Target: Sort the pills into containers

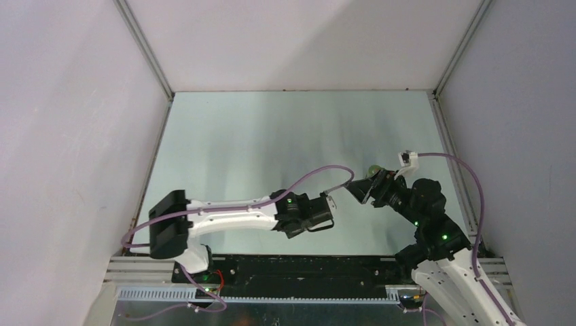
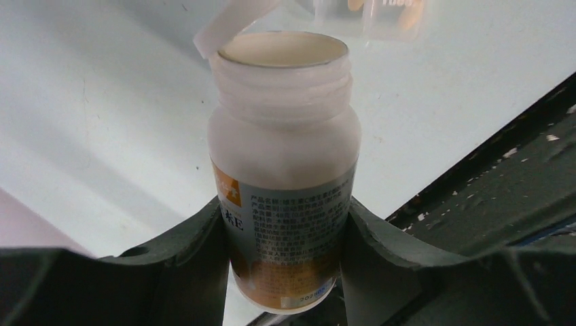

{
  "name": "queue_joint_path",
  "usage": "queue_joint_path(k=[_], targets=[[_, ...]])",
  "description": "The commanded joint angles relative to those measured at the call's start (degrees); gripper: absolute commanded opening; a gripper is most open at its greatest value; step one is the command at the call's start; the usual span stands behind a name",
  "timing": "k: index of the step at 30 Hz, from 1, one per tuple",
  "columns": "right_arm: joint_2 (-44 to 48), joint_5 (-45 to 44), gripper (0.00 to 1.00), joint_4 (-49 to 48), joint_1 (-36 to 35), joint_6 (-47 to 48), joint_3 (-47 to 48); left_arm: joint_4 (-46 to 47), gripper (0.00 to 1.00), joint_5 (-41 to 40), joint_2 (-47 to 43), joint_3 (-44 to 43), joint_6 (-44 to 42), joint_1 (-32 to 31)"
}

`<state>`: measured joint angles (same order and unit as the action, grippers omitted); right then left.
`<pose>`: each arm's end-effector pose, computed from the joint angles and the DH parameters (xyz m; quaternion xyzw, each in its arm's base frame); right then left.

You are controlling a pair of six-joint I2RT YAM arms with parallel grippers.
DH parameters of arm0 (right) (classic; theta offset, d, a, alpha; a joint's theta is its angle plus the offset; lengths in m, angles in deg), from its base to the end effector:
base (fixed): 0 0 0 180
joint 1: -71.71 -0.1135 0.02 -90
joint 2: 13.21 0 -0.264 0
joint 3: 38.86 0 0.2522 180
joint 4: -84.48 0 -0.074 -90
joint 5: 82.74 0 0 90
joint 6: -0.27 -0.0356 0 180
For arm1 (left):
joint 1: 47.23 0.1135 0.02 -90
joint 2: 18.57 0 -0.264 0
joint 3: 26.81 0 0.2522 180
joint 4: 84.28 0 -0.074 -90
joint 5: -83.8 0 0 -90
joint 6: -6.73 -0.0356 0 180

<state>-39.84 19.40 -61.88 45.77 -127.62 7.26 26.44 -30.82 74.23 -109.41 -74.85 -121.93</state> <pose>0.1112 0.0624 0.2894 0.0170 0.7869 0.3939 0.4747 0.0936 -0.2860 0.2279 0.5155 0.8253 0.0994 0.2079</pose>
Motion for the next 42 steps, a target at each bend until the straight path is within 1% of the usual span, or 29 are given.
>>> queue_joint_path(k=[1, 4, 7, 10, 15, 17, 18, 22, 23, 24, 25, 29, 30, 33, 36, 42], targets=[[2.1, -7.4, 0.78, 4.4, 1.2, -2.2, 2.9, 9.2, 0.0, -0.5, -11.6, 2.5, 1.9, 2.0], [3.7, -7.1, 0.8, 3.4, 1.3, -3.1, 4.0, 15.8, 0.0, 0.4, -16.8, 6.3, 1.3, 3.3], [5.1, -5.7, 0.85, 0.3, 1.2, -3.7, 4.4, 20.5, 0.0, 1.3, -20.2, 9.4, 0.5, 4.2], [4.8, -3.7, 0.86, -2.3, 1.2, -4.3, 4.6, 26.3, 0.0, 0.8, -23.8, 11.8, -0.5, 4.6], [-1.2, 2.4, 0.85, -7.9, 1.2, -4.6, 4.6, 35.8, 0.0, 1.3, -29.1, 17.4, -2.3, 5.4], [-4.1, 7.8, 0.85, -10.9, 1.0, -4.4, 4.6, 41.1, 0.0, 3.4, -32.1, 20.4, -3.2, 6.2], [-6.0, 8.9, 0.84, -11.9, 0.7, -3.9, 4.6, 44.9, 0.0, 4.7, -34.2, 21.4, -3.7, 6.7], [-10.6, 12.3, 0.84, -18.6, -3.0, -1.0, 4.7, 54.0, 0.0, 10.8, -40.1, 26.9, -4.7, 8.8], [-11.4, 12.6, 0.85, -19.0, -5.1, -0.3, 5.3, 54.6, 0.0, 12.1, -41.5, 28.2, -4.9, 9.5], [-13.1, 12.5, 0.85, -19.2, -6.4, 1.6, 5.7, 57.0, 0.0, 13.8, -42.2, 28.8, -5.3, 9.7], [-14.0, 11.8, 0.86, -19.2, -9.1, 2.8, 7.1, 58.7, 0.0, 14.6, -43.3, 29.8, -5.4, 10.1], [-20.1, 7.8, 0.88, -17.6, -17.1, 10.7, 12.2, 62.5, 0.0, 20.7, -45.1, 32.2, -5.2, 12.3], [-21.7, 7.3, 0.88, -17.8, -18.8, 11.4, 12.9, 63.0, 0.0, 22.3, -45.3, 32.6, -4.8, 12.6], [-24.5, 5.7, 0.88, -19.1, -20.6, 12.6, 14.8, 64.9, 0.0, 26.2, -45.6, 33.2, -4.4, 13.9], [-26.0, 4.2, 0.87, -22.1, -21.3, 12.7, 15.9, 65.8, 0.0, 28.2, -45.9, 33.6, -4.3, 14.4], [-29.8, 3.9, 0.79, -22.5, -22.6, 13.3, 18.4, 66.6, 0.01, 30.2, -46.1, 33.7, -3.7, 15.7]])
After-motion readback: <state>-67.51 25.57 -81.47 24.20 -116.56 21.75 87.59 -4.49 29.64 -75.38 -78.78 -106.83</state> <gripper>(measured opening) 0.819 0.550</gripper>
